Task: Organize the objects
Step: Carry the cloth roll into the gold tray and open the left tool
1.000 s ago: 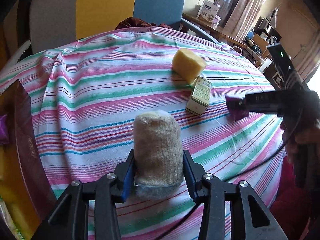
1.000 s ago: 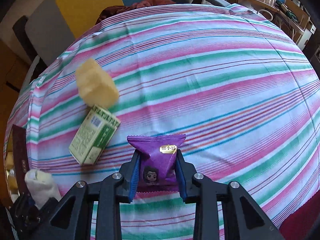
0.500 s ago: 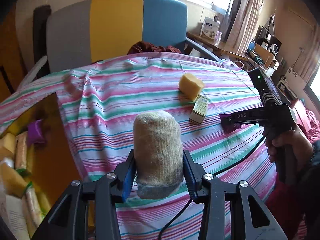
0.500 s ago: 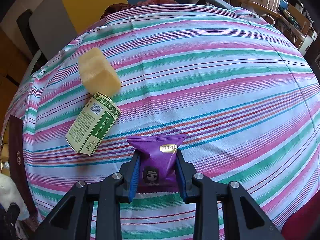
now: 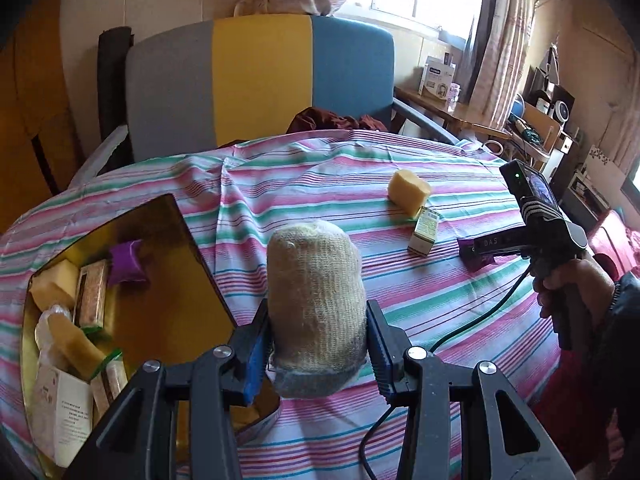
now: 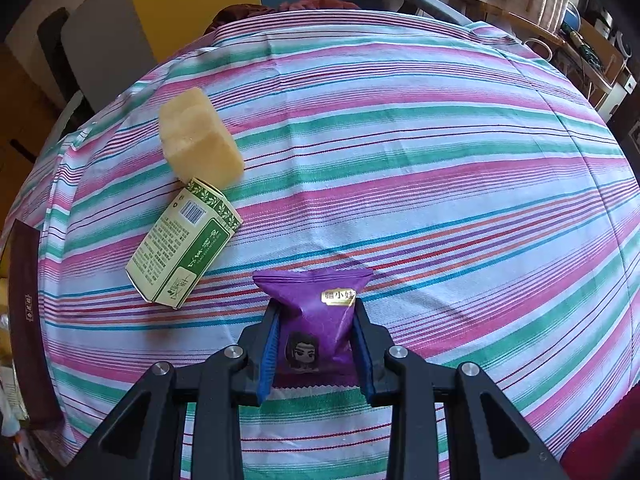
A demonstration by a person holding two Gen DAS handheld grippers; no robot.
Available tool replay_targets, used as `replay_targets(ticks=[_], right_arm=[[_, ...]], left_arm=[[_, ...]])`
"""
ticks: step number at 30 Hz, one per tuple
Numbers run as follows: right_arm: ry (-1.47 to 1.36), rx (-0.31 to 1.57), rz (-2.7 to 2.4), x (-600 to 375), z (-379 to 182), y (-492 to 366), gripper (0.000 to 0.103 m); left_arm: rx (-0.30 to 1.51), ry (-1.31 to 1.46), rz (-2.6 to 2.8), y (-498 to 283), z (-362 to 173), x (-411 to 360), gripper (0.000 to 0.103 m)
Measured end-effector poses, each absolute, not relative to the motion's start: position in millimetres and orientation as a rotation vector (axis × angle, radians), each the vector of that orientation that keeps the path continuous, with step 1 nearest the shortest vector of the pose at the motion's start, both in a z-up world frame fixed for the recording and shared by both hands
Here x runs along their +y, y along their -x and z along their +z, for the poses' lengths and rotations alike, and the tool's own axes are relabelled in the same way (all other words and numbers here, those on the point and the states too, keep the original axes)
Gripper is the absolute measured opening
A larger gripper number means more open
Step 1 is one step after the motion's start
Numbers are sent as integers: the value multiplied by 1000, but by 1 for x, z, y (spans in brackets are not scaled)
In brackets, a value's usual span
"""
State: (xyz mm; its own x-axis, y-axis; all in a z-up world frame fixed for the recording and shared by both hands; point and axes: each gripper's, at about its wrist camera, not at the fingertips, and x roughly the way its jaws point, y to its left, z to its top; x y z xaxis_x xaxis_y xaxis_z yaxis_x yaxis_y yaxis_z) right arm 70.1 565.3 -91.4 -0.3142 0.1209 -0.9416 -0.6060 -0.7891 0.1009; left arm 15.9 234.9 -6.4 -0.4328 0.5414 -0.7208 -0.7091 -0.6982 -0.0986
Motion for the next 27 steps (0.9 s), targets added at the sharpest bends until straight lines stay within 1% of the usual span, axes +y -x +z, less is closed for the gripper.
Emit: replay_targets(ticks=[7, 15, 20, 27], right_arm=[[1482, 581, 2138, 561, -91, -66, 32], [1486, 560, 2142, 564, -87, -75, 32], [1493, 542, 2148, 568, -87, -79, 32], [1498, 524, 2148, 566, -88, -73, 32]], left_arm=[[252, 1005, 2165, -12, -10, 221, 45], [175, 1069, 2183, 5, -17, 198, 45], [88, 1137, 2239, 24, -23, 162, 45], [83, 1174, 2386, 40, -29, 114, 45]])
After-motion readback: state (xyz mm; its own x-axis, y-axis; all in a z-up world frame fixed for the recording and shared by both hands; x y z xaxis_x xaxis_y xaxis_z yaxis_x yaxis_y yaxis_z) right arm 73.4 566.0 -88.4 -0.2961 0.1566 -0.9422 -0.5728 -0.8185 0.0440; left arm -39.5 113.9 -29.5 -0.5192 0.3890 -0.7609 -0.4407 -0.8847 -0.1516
